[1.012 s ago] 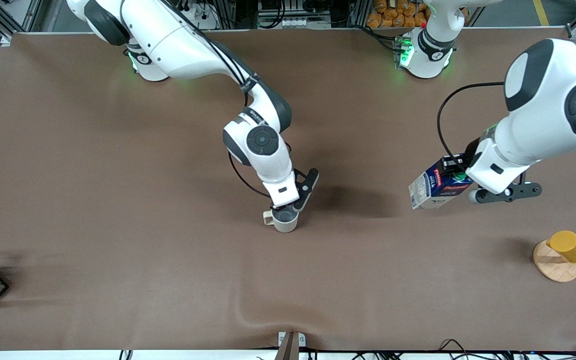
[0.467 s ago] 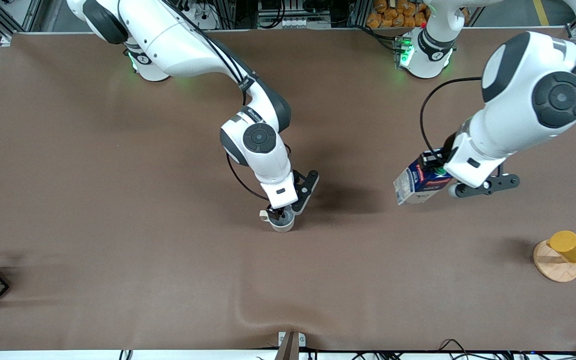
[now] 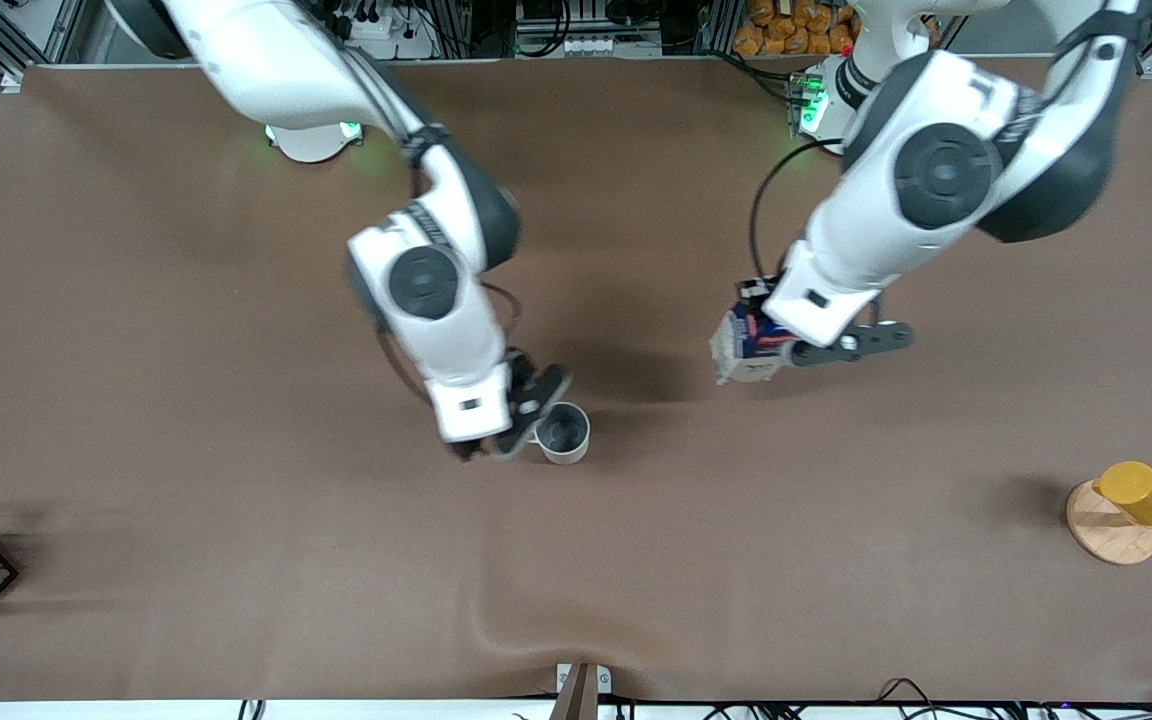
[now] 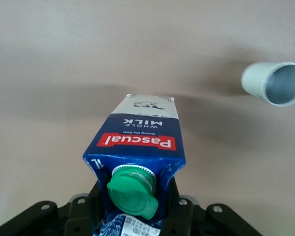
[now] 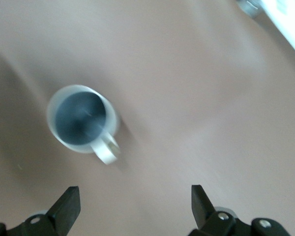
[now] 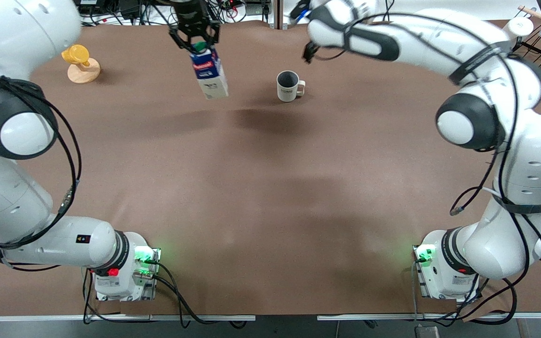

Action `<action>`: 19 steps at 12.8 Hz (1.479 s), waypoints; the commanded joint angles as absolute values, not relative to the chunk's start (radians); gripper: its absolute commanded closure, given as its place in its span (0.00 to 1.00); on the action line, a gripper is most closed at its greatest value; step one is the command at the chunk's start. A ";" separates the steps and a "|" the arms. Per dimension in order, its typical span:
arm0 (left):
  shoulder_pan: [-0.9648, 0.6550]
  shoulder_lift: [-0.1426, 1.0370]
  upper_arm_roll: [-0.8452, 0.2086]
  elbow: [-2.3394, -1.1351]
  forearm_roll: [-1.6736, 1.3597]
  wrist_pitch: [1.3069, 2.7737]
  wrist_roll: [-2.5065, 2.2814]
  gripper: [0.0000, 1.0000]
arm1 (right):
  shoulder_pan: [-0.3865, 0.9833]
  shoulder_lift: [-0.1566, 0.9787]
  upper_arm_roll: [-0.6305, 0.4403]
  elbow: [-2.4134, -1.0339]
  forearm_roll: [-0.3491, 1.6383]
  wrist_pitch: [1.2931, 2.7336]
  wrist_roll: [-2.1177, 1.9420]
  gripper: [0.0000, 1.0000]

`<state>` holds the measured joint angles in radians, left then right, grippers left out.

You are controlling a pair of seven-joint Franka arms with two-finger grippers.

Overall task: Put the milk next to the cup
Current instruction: 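Carry the mug with the right gripper while the left gripper lifts the carton, then move the carton beside the mug with the left gripper while the right gripper withdraws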

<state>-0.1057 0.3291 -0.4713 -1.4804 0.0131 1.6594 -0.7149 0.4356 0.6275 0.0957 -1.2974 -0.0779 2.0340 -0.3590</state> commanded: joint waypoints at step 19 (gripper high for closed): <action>-0.598 0.680 -0.242 -1.281 0.025 1.942 -0.862 0.50 | 0.044 0.025 -0.080 -1.677 0.012 1.649 -0.178 0.00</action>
<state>-0.5835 0.6565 -0.2527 -1.3124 0.0168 1.9229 -0.8296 0.0214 0.0461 -0.0483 -1.6990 -0.0038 1.6902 -0.2011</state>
